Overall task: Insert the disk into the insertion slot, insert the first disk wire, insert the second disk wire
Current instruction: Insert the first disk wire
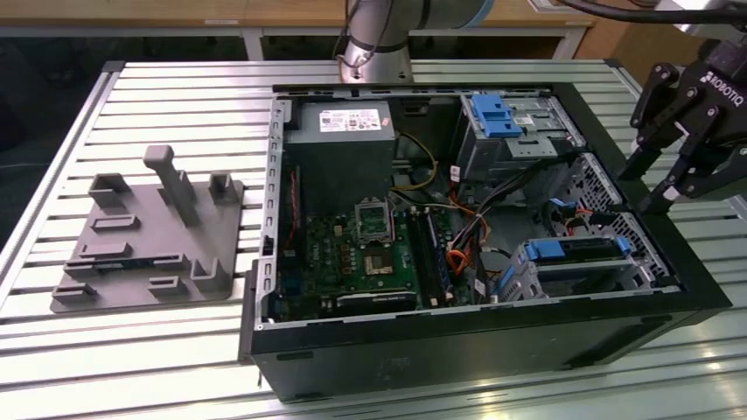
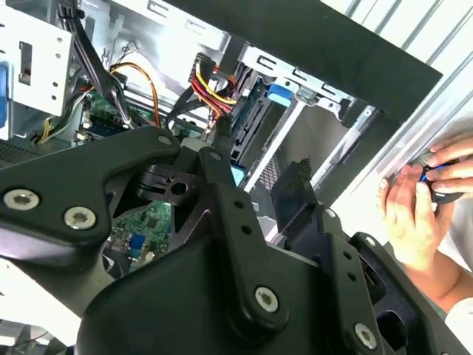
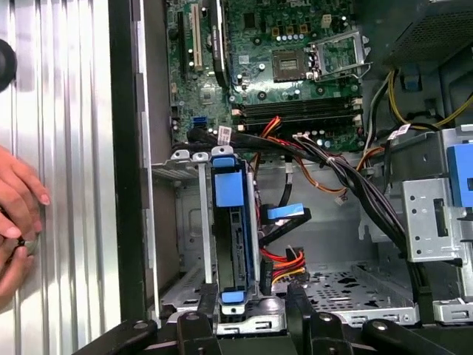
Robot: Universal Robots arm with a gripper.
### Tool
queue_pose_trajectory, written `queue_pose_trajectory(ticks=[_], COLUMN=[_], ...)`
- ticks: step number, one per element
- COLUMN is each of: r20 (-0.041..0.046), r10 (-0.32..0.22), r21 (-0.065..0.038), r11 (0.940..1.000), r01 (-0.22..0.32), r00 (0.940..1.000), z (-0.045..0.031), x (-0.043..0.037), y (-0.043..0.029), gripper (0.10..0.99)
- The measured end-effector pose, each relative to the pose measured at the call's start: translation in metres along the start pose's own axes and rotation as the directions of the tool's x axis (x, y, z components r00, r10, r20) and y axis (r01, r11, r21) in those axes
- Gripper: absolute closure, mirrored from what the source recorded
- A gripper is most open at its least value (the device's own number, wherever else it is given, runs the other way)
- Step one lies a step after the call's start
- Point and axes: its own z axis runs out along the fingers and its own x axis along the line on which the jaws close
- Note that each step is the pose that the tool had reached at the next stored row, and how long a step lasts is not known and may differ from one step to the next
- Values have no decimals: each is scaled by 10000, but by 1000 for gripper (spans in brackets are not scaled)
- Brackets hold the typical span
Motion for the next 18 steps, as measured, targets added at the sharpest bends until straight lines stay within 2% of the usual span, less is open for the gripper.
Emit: queue_pose_trajectory(ticks=[15,16,17,18], r20=[20,21,22,22], r10=[230,248,267,285], r21=[-16,-17,-20,-21], r11=[9997,9997,9996,9996], r01=[-230,-248,-267,-285], r00=[9997,9997,9996,9996], z=[236,246,257,266], x=[-112,-116,-118,-118], y=[-11,-12,-13,-14], gripper=[588,604,667,667])
